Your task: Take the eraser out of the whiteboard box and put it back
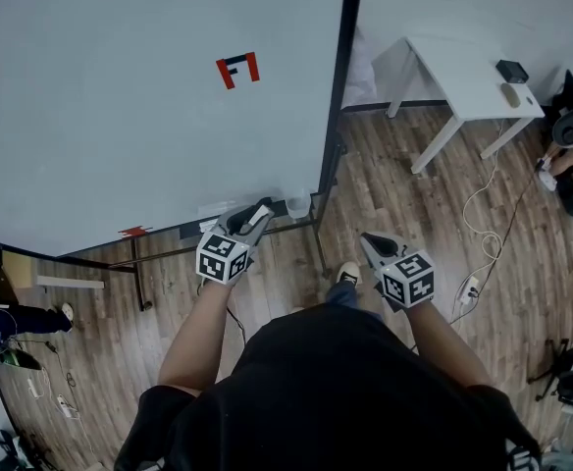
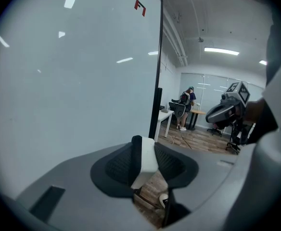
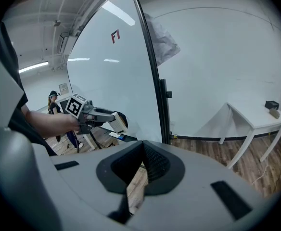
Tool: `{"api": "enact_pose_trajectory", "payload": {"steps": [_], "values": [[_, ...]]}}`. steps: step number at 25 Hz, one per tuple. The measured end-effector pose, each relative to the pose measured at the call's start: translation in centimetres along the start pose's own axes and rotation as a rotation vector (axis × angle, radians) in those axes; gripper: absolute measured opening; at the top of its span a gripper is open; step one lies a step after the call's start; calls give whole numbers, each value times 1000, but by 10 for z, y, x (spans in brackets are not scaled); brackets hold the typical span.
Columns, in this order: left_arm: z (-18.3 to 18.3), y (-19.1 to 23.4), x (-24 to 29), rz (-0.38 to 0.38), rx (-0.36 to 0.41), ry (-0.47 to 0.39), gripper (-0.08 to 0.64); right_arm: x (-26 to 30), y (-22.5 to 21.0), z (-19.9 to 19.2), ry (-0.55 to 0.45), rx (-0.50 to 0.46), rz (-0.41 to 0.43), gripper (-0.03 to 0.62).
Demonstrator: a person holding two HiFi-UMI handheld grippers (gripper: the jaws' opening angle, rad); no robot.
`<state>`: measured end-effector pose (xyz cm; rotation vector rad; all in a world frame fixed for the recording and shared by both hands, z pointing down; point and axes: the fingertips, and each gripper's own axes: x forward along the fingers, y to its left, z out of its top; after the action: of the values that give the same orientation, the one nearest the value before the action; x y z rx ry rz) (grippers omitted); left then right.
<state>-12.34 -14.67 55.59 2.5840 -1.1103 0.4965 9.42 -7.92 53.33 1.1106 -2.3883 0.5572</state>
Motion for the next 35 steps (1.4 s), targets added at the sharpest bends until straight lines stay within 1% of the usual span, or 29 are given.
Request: {"api": "enact_pose_trajectory", "payload": {"steps": [14, 24, 35], "values": [[-22, -4, -26, 24, -14, 7, 149, -8, 12, -7, 11, -28, 0, -6], [-31, -1, -38, 38, -19, 13, 149, -10, 12, -8, 24, -35, 1, -6], [-39, -2, -41, 39, -31, 13, 150, -10, 13, -7, 14, 12, 13, -6]]}}
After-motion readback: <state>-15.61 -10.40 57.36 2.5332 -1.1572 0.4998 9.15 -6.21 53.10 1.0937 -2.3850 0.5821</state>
